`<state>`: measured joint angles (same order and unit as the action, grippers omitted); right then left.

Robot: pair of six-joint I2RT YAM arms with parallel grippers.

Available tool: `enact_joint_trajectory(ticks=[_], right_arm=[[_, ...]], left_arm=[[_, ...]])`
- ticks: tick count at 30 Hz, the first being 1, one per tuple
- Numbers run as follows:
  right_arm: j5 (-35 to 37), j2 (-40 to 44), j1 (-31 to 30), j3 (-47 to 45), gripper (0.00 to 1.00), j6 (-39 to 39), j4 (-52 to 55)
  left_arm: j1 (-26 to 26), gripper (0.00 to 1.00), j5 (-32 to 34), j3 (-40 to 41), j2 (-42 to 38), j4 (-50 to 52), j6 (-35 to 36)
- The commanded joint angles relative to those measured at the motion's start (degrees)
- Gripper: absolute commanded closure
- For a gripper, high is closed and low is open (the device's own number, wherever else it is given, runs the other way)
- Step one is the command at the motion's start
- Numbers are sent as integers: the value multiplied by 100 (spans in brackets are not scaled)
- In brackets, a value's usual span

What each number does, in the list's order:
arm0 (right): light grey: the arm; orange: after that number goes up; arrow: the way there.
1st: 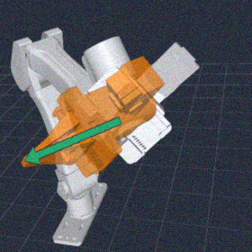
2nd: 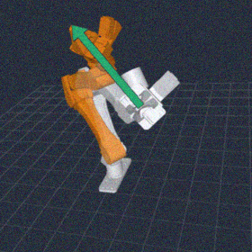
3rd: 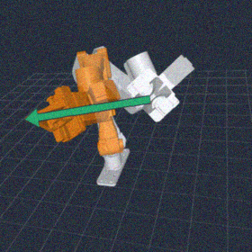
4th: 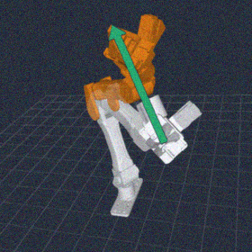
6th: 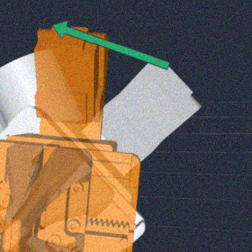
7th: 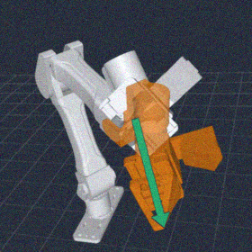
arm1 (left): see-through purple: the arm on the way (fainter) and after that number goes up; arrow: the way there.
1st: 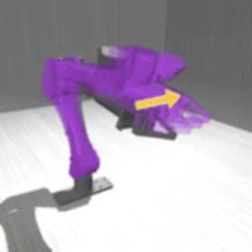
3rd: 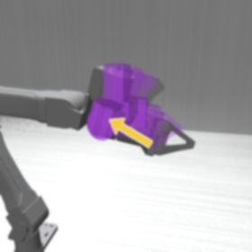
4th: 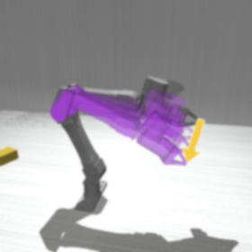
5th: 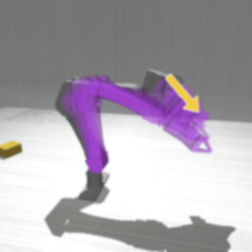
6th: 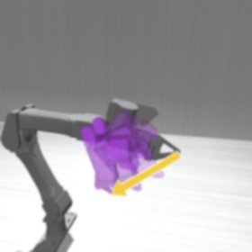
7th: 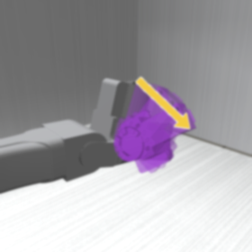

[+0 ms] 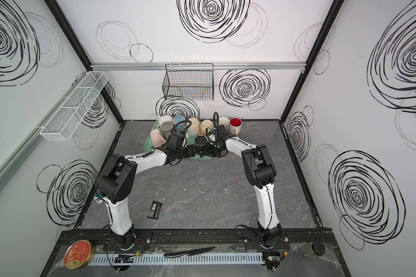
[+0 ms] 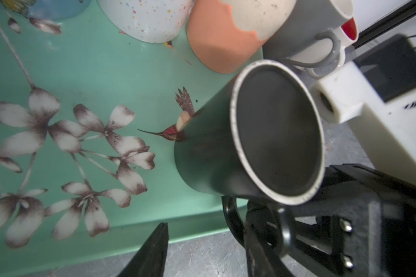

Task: Turn the mug right side up
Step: Rotate the mug on the tray, then pick up the mug from the tray.

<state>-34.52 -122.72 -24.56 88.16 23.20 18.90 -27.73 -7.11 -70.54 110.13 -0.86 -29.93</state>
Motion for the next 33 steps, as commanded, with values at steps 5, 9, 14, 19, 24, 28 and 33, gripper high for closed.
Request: enact_joint_trajectory(ticks=[5, 9, 14, 19, 24, 28, 33], right_arm=[[82, 590, 78, -608, 77, 408, -719], [120, 694, 83, -847, 77, 491, -824], [173, 817, 109, -1092, 77, 575, -918], [242, 970, 152, -1320, 77, 640, -1024], [286, 1098, 205, -1501, 78, 677, -1124], [281, 1134, 219, -1534, 78, 703, -1150], [297, 1162, 219, -1573, 78, 738, -1200]], left_arm=[[-618, 43, 841, -539, -81, 626, 317], [-738, 43, 1067, -990, 224, 1017, 333], [-787, 43, 1376, -1436, 538, 1448, 338], [-754, 43, 1554, -1620, 744, 1651, 313], [-693, 48, 1536, -1662, 860, 1667, 347], [-623, 52, 1575, -1673, 904, 1724, 357], [-543, 57, 1654, -1684, 940, 1813, 422]])
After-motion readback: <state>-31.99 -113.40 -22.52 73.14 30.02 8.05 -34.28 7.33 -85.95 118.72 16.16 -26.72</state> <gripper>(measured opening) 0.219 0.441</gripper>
